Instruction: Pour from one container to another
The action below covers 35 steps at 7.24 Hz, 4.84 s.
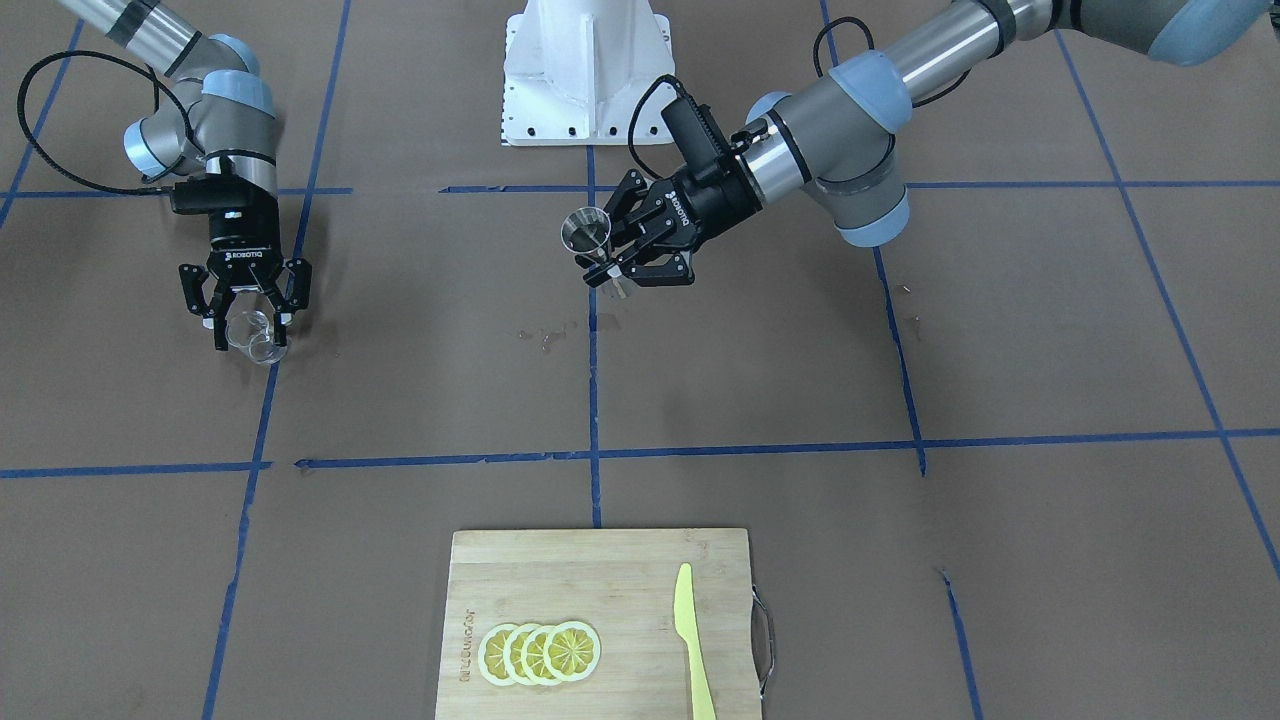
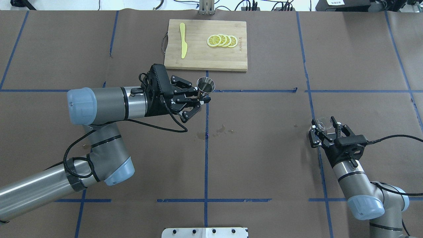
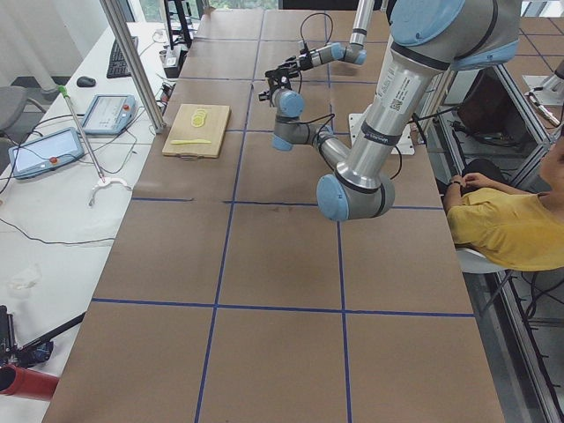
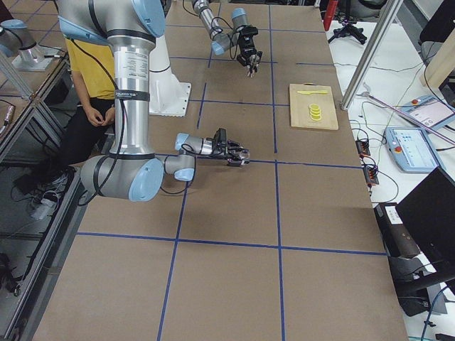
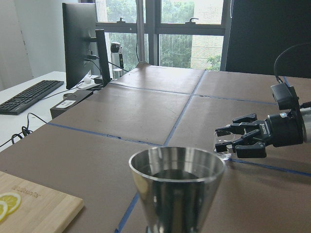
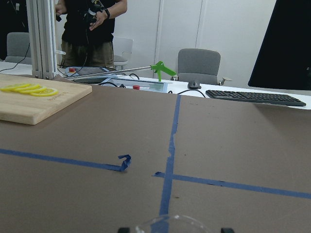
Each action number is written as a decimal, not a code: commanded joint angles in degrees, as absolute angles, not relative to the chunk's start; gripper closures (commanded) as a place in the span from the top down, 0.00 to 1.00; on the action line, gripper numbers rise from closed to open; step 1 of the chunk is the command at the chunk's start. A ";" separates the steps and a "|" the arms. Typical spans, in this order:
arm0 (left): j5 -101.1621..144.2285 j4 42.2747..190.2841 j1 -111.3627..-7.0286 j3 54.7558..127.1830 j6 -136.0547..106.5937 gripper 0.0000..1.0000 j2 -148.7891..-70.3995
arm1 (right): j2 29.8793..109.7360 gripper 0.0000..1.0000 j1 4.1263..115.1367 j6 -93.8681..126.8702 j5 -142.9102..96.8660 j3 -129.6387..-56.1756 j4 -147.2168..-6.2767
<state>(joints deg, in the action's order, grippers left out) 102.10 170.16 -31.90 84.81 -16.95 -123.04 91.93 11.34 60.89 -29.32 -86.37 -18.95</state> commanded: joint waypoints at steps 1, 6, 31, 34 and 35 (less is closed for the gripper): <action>102.04 170.16 -31.90 84.81 -16.88 0.00 -123.05 | 91.85 1.00 11.34 60.82 -29.27 -86.66 -18.90; 102.04 170.16 -31.90 84.73 -16.87 0.00 -123.05 | 92.63 1.00 12.65 53.36 -30.05 -96.65 -19.16; 111.10 178.92 -42.98 86.04 -16.94 0.00 -110.24 | 87.63 1.00 89.12 -7.73 -127.97 -95.89 -100.11; 96.91 184.57 -42.72 89.89 -35.95 0.00 -100.49 | 87.80 1.00 89.12 -7.56 -127.88 -95.89 -99.76; 90.42 183.87 -42.54 91.48 -43.17 0.00 -98.55 | 87.72 1.00 89.12 -7.47 -127.88 -95.89 -99.76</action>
<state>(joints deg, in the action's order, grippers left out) 97.64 184.03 -42.71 89.48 -34.39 -101.44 87.77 89.15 -7.55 -127.91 -95.92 -99.79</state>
